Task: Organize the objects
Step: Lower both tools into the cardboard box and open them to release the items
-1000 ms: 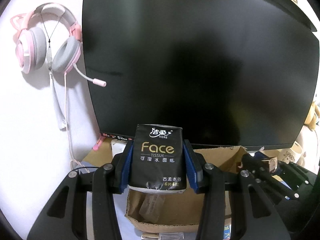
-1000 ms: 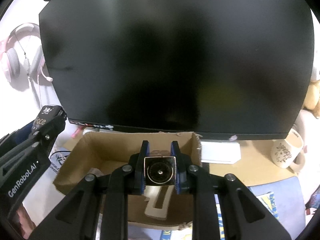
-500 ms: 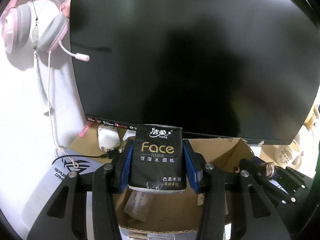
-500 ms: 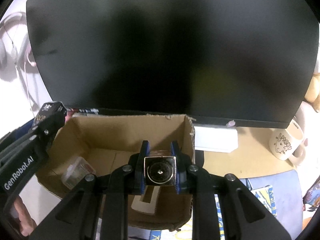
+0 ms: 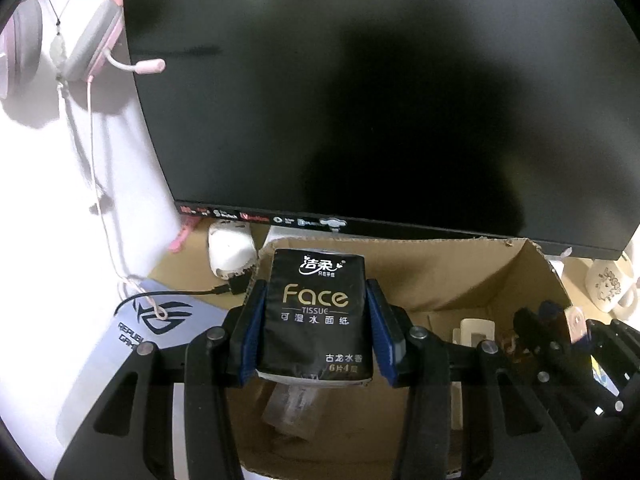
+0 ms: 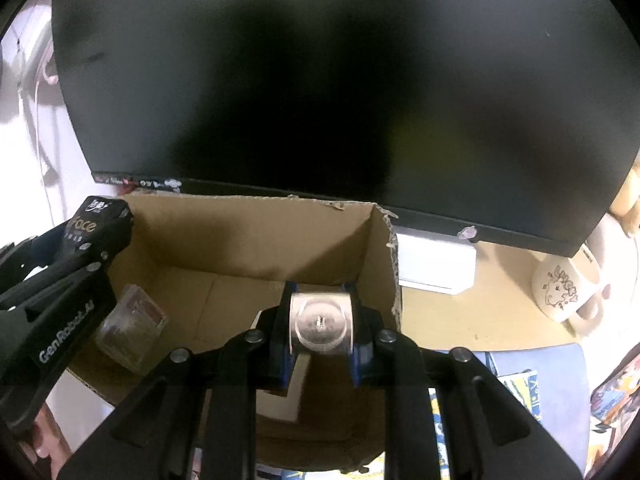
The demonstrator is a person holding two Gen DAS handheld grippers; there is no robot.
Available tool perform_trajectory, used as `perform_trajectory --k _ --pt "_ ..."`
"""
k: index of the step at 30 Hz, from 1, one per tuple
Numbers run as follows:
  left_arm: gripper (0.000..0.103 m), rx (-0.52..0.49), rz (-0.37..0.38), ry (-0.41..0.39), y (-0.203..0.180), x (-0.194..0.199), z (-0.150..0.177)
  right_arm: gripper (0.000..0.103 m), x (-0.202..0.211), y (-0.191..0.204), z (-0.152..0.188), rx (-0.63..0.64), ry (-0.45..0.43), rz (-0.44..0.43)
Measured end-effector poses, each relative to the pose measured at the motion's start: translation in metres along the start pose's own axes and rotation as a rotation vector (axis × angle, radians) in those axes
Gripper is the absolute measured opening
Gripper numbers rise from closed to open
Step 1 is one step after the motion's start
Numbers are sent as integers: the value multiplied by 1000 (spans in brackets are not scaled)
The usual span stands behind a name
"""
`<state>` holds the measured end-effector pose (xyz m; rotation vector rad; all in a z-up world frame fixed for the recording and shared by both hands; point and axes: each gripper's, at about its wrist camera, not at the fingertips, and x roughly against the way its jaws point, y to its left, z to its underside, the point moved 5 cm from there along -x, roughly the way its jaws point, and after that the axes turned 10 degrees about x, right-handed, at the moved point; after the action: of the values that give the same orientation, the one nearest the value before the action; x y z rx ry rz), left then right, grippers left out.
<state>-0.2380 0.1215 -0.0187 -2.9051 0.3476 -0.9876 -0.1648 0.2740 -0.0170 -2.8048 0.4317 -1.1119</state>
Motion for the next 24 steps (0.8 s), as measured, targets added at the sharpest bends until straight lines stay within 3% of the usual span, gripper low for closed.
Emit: perform_trajectory --k 8,15,24 --pt "46 -21 -24 12 0 -8 4 23 -2 2 2 36 9 31" --pt "46 -51 -106 27 1 -19 9 23 -3 4 3 63 28 79" --pt "46 -49 -97 30 3 -22 10 23 -2 4 2 76 22 76"
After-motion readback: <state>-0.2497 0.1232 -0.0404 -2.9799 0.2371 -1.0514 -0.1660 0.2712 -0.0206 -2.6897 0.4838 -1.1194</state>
